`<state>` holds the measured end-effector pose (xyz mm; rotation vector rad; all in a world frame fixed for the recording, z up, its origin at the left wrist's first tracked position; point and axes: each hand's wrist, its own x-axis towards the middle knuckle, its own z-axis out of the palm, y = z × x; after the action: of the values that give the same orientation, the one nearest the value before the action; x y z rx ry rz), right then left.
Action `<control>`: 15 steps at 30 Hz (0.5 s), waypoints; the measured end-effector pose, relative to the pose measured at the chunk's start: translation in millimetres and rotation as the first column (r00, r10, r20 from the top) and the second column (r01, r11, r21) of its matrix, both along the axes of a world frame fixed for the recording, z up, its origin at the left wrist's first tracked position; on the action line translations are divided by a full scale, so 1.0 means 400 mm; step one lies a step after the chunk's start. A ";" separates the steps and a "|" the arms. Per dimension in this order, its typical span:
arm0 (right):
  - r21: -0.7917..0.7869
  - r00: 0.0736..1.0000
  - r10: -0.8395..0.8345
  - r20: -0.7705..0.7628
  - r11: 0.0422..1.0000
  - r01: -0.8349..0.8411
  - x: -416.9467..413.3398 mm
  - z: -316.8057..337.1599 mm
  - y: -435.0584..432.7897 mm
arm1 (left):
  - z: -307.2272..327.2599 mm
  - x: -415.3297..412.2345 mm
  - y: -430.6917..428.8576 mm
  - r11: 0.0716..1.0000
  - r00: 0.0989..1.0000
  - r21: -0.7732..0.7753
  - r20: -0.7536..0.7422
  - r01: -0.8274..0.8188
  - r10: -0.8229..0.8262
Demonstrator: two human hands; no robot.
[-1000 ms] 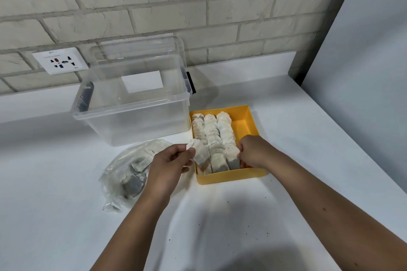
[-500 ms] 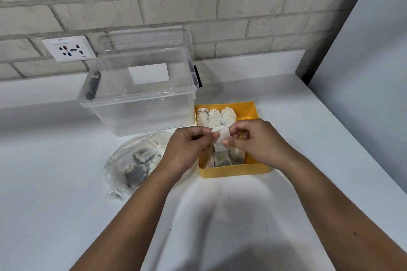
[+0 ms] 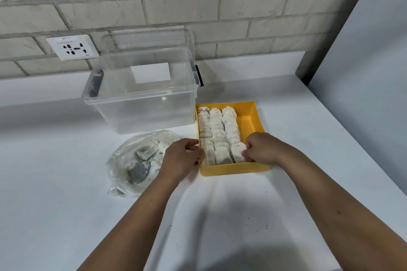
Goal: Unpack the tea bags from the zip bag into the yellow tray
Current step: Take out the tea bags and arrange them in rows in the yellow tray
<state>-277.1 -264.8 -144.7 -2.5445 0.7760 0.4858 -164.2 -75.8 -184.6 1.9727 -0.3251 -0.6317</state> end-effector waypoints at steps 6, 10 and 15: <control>-0.084 0.999 -0.036 -0.020 0.996 0.035 0.030 -0.022 0.004 | -0.011 0.007 0.000 1.000 0.999 -0.023 -0.041 -0.017 0.016; -0.019 0.997 -0.074 0.013 0.997 0.075 0.036 -0.036 0.002 | -0.013 0.010 0.001 0.999 0.997 -0.033 -0.070 -0.022 0.020; 0.068 0.993 -0.110 0.044 0.992 0.107 0.030 -0.039 -0.008 | -0.014 0.012 0.006 0.998 0.996 -0.048 -0.086 -0.028 0.024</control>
<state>-265.0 -268.0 -160.4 -2.4296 0.8608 0.4066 -159.4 -73.2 -190.2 1.8946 -0.2596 -0.6831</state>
